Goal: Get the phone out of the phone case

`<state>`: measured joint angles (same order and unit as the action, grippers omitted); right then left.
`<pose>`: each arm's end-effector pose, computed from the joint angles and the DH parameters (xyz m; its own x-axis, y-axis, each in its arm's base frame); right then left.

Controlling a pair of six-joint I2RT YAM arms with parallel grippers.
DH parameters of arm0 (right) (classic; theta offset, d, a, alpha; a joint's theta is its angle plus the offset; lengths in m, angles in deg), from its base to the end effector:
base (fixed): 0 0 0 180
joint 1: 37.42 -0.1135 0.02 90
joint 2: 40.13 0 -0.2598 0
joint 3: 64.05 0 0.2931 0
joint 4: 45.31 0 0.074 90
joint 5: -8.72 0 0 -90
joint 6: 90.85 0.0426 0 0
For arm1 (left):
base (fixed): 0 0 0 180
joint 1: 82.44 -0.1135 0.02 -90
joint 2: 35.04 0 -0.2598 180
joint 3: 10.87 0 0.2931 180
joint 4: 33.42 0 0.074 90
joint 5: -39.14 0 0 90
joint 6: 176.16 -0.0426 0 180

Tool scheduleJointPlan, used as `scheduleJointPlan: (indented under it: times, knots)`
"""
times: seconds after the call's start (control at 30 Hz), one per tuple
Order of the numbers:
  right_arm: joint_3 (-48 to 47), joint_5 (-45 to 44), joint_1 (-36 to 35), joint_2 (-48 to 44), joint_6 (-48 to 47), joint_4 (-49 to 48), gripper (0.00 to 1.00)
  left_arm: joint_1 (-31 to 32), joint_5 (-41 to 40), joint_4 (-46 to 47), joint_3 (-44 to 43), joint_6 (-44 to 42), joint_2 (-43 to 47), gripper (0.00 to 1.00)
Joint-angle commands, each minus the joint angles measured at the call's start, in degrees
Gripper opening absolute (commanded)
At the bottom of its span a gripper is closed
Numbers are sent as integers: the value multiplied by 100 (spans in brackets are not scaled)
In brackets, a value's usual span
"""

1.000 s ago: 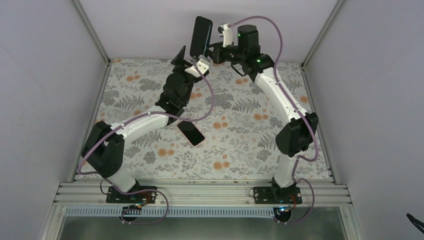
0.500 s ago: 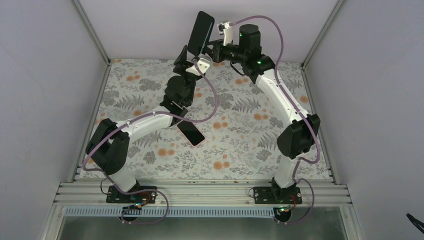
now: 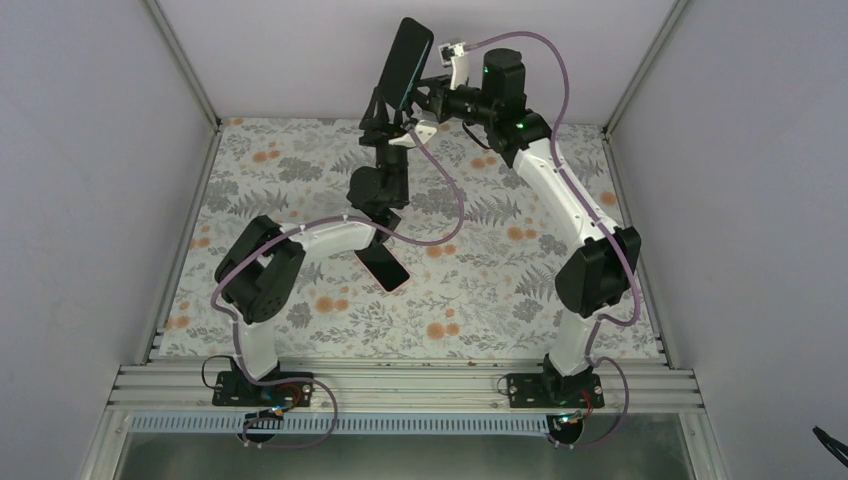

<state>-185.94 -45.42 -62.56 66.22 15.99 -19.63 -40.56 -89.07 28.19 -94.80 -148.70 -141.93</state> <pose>0.4261 0.2275 0.4222 -0.4035 0.0700 -0.9123 -0.7830 0.4894 0.3839 0.3521 -0.2803 0.3149 0.3607 0.6130 -0.7029 -0.3366 0.7884 0.5148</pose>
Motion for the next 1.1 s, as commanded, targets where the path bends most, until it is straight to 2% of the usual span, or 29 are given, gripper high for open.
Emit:
scheduleJointPlan:
  times: [0.0,0.1,0.3,0.63,0.8,0.9,1.07]
  knots:
    - [288,1430,-310,-466,45,338,3,-229,-416,989,-401,-767,-236,53]
    - [328,1478,-327,-539,-1,368,3,-236,-379,777,-418,-540,-210,48]
    - [284,1532,-347,-586,-31,371,3,-226,-165,-318,-263,388,90,35]
    - [306,1537,-351,-586,-48,362,3,-234,-63,-940,-199,897,132,11]
    - [332,1331,-325,-634,-161,443,3,-226,-5,-1170,-195,1041,185,2]
    - [233,776,-313,-618,-608,732,3,-225,87,-1437,-131,1214,342,2]
    - [-182,-1093,-190,-348,-1270,1431,3,-182,577,-2406,155,1782,1028,2]
